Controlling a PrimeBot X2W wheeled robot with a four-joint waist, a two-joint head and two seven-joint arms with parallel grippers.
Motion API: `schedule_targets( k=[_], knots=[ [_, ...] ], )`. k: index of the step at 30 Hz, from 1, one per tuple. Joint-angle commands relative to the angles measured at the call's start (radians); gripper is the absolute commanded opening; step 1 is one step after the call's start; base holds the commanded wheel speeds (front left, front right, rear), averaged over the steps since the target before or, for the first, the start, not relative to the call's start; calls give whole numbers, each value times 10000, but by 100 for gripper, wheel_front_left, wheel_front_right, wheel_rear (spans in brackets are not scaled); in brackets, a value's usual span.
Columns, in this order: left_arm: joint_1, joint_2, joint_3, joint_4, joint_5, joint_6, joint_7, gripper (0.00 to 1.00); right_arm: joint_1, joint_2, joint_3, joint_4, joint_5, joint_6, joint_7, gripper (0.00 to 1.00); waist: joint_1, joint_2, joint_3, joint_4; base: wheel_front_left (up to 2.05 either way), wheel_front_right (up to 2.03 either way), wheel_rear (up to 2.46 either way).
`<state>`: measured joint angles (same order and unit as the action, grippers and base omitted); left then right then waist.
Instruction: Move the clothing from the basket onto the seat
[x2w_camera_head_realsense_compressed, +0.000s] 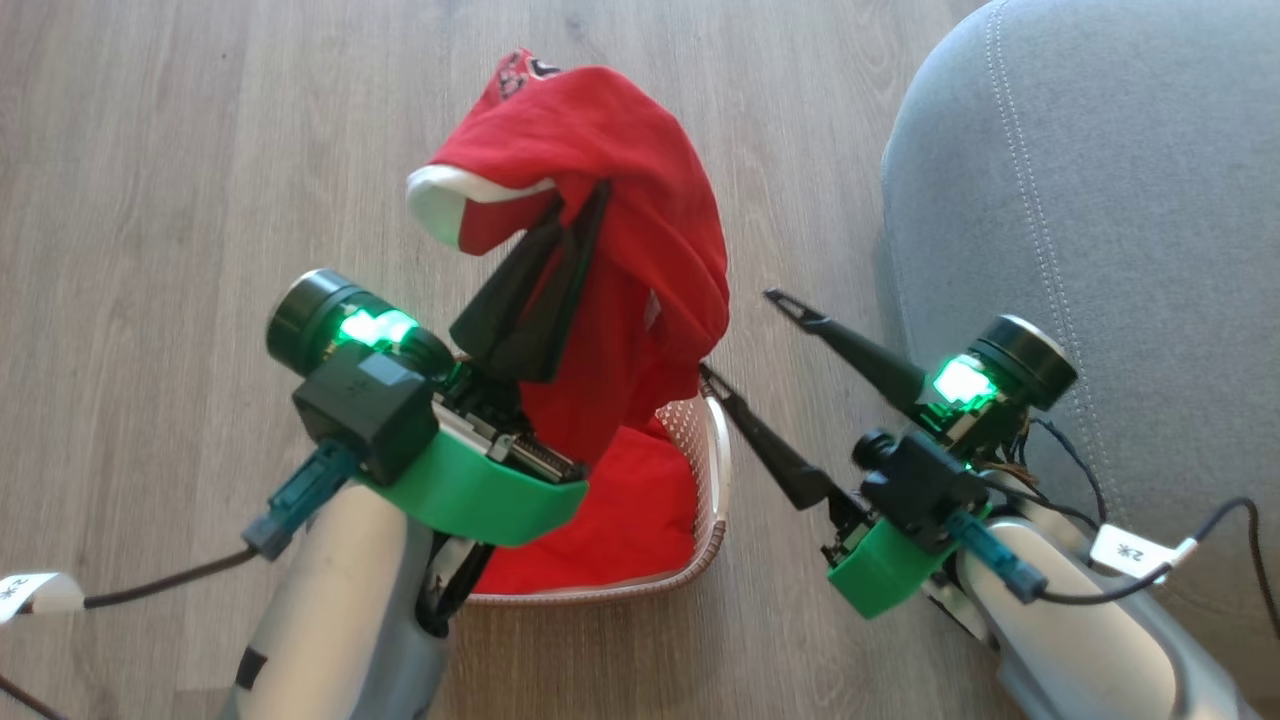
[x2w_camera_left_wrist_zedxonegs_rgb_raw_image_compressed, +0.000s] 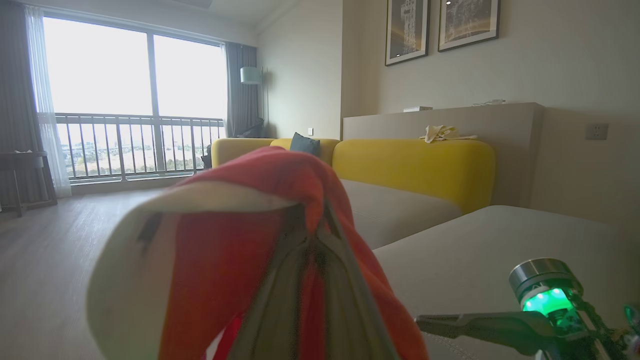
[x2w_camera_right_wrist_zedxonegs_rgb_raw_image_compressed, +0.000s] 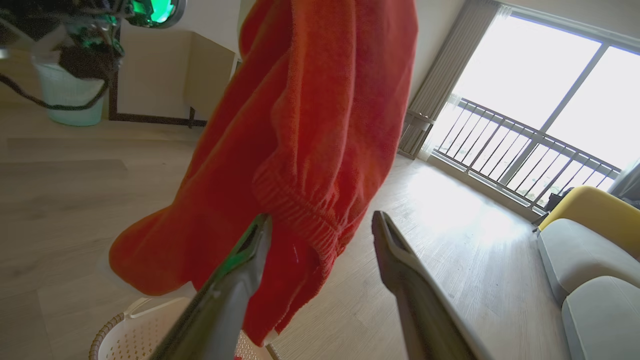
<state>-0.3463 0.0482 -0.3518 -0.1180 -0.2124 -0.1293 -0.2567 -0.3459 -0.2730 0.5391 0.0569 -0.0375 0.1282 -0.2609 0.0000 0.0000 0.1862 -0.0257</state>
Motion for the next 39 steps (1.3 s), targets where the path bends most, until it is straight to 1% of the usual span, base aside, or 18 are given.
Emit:
schedule_targets(
  k=[1, 6, 10, 21, 25, 34, 35, 36, 37, 39],
  knots=[
    [-449, 177, 212, -343, -71, -13, -51, 0, -316, -137, 261, -397, -119, 25, -9, 100, 0, 0, 7, 18, 0, 0, 0],
    [-556, 368, -295, -335, -215, -13, -51, 0, -706, -534, 1064, -380, -206, 25, -9, 100, 0, 0, 11, 91, 0, 0, 0],
    [-614, 490, -706, -317, -331, -13, -51, 0, -1012, -650, 1355, -168, -246, 25, -9, 100, 0, 0, -18, 144, 0, 0, 0],
    [-671, 557, -1858, -243, -484, -13, -51, 0, -1234, 99, 1079, 613, 98, 25, -9, 100, 0, 0, -156, 356, 0, 0, 0],
    [-678, 553, -2288, -174, -556, -13, -51, 0, -1266, 383, 1187, 713, 184, 25, -9, 100, 0, 0, -213, 401, 0, 0, 0],
    [-716, 551, -2809, -77, -669, -13, -51, 0, -1312, 836, 1283, 1045, 383, 25, -9, 100, 0, 0, -289, 502, 0, 0, 0],
    [-721, 557, -2843, -72, -685, -13, -51, 0, -1296, 894, 1250, 1093, 464, 25, -9, 65, 0, 0, -297, 517, 0, 0, 0],
    [-724, 563, -2870, -67, -700, -13, -51, 0, -1281, 951, 1221, 1137, 565, 25, -9, 11, 0, 0, -307, 532, 0, 0, 0],
    [-722, 571, -2892, -61, -711, -13, -51, 0, -1269, 1003, 1191, 1138, 663, 25, -9, 0, 0, 0, -317, 545, 0, 0, 0],
    [-705, 595, -2916, -48, -731, -13, -51, 0, -1226, 1077, 1086, 1103, 816, 25, -9, 0, 0, 0, -340, 564, 0, 0, 0]
  ],
)
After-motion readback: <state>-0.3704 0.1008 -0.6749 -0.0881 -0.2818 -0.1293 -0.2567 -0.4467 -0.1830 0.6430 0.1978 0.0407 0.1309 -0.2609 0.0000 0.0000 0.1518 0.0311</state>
